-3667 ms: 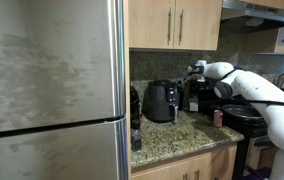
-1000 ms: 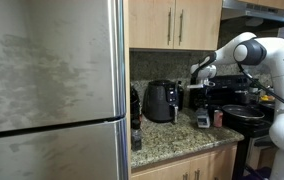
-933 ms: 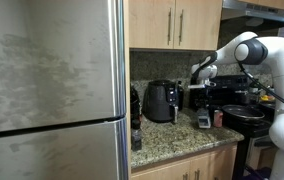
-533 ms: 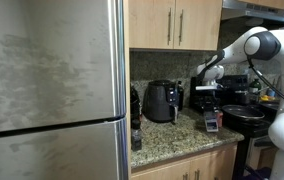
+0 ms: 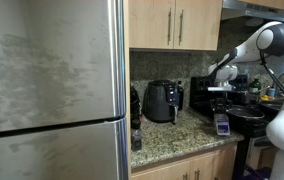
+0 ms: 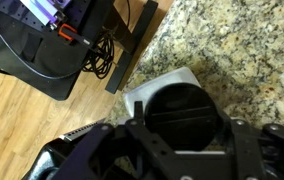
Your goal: Slide the plastic bottle forward
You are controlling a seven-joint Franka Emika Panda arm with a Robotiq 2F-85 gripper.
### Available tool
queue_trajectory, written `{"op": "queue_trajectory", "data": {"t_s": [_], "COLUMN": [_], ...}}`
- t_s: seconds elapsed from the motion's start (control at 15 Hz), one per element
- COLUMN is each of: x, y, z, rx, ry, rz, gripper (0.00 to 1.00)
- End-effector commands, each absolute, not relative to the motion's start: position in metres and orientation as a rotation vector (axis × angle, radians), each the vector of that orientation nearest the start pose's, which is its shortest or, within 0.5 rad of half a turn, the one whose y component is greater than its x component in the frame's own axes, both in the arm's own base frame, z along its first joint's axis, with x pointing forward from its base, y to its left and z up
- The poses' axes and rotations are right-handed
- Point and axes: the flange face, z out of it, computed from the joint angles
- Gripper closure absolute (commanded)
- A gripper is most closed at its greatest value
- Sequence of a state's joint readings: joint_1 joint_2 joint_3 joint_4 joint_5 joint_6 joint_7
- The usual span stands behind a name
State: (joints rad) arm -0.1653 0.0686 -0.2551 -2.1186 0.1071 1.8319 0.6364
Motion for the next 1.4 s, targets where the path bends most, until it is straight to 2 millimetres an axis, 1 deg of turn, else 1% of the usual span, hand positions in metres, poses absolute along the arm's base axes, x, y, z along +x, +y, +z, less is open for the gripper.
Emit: {"op": "queue_trajectory", "data": {"t_s": [0.0, 0.2, 0.4, 0.53, 0.73, 1.0, 1.33], "x": [0.453, 0.437, 0.423, 0.418, 0.411, 0.409, 0.41], "y": [-0.212, -0.213, -0.22, -0.222, -0.221, -0.22, -0.223], "z": [0.349, 0.343, 0.341, 0.339, 0.337, 0.339, 0.342], "rx": [-2.511, -2.549, -2.574, -2.59, -2.585, -2.578, -2.575], "ry": [1.637, 1.573, 1.53, 1.507, 1.497, 1.508, 1.51], "rz": [0.48, 0.417, 0.319, 0.265, 0.238, 0.194, 0.149], "gripper": [0.69, 0.69, 0.69, 0.69, 0.69, 0.69, 0.69]}}
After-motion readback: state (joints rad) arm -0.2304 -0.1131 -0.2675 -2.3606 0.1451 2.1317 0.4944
